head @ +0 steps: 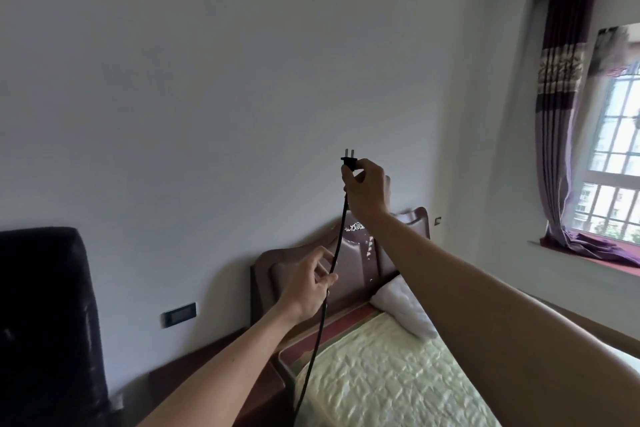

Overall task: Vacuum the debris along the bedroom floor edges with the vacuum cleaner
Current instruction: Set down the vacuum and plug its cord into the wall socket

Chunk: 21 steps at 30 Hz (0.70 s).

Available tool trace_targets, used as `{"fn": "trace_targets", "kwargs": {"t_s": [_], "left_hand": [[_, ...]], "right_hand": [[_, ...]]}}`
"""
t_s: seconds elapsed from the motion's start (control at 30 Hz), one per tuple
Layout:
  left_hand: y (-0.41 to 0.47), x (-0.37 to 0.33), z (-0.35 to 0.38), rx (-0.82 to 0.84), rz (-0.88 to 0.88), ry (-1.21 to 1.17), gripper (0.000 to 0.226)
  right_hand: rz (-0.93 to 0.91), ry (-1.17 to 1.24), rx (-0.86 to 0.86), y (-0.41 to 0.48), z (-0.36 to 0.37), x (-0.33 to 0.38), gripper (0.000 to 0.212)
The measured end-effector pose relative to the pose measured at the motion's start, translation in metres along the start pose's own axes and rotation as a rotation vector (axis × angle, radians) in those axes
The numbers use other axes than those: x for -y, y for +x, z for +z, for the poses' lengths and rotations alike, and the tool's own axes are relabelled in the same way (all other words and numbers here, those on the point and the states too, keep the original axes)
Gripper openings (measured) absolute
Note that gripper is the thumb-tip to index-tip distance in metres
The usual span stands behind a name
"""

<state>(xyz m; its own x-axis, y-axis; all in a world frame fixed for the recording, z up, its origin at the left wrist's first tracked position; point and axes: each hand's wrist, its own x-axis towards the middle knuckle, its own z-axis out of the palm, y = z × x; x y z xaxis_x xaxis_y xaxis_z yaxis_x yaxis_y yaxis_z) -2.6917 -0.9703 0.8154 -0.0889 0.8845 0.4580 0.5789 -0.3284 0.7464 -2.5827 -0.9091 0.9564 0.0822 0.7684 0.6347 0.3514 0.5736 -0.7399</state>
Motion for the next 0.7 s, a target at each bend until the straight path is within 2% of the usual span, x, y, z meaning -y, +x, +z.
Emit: {"fn": "trace_targets", "kwargs": {"t_s": [0.13,0.27,0.47,0.7], "left_hand": [[0.031,0.023,0.002,-0.031,-0.007,0.004,0.025],[0.069,0.051,-0.004,-0.084,-0.014,0.035,0.025],[0.116,0.107,-0.024,-0.103,-0.074,0.053,0.017],[0.141,0.158,-0.052,-0.132,-0.154,0.123,0.018]], "right_hand": [[0.003,0.009,0.024,0.026,0.027,-0.018,0.016],[-0.021,0.018,0.05,0.058,0.068,-0.034,0.01],[-0.006,0.062,0.119,0.096,0.147,-0.061,0.017],[0.056,0.148,0.204,0.116,0.224,-0.088,0.014]]}}
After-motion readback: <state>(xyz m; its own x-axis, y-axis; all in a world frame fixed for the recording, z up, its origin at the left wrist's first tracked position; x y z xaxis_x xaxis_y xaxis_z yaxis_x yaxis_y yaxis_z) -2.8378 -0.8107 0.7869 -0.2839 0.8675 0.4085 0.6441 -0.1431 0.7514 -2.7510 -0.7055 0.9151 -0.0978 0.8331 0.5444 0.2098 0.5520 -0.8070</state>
